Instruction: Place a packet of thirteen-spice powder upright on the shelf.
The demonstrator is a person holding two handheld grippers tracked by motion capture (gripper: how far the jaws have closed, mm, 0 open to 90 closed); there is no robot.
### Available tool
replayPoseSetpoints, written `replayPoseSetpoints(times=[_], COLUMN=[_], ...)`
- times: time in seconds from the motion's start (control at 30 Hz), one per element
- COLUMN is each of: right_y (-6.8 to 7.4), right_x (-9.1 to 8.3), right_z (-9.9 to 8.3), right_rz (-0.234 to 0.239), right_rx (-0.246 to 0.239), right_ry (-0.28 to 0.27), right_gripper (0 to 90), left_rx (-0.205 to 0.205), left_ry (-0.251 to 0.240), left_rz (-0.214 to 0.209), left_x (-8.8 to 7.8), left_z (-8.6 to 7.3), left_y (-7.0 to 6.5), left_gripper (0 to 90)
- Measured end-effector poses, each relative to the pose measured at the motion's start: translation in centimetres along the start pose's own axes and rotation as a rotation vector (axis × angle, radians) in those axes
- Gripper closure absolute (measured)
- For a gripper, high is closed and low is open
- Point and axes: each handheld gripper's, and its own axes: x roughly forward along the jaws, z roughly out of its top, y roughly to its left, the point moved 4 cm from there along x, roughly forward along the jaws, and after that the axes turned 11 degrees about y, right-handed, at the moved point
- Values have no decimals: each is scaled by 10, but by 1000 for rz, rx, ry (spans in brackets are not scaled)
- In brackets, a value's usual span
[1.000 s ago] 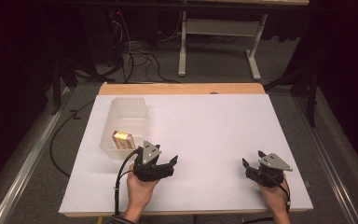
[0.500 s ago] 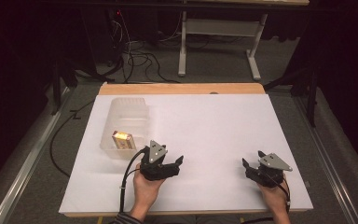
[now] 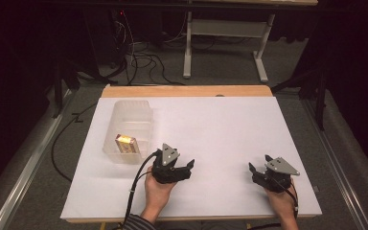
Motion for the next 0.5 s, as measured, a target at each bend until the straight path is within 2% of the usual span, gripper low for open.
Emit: replayPoseSetpoints(times=[0.4, 0.43, 0.5], right_y=[0, 0, 0], right_x=[0, 0, 0], right_z=[0, 0, 0], right_rz=[0, -1, 0], right_rx=[0, 0, 1], right_ry=[0, -1, -1], right_gripper=[322, 322, 322], left_rx=[-12, -10, -19], left_ry=[8, 9, 17], left_rz=[-6, 10, 15], left_x=[24, 27, 31], left_z=[-1, -2, -3], left_y=[-3, -1, -1], left_gripper=[277, 277, 276])
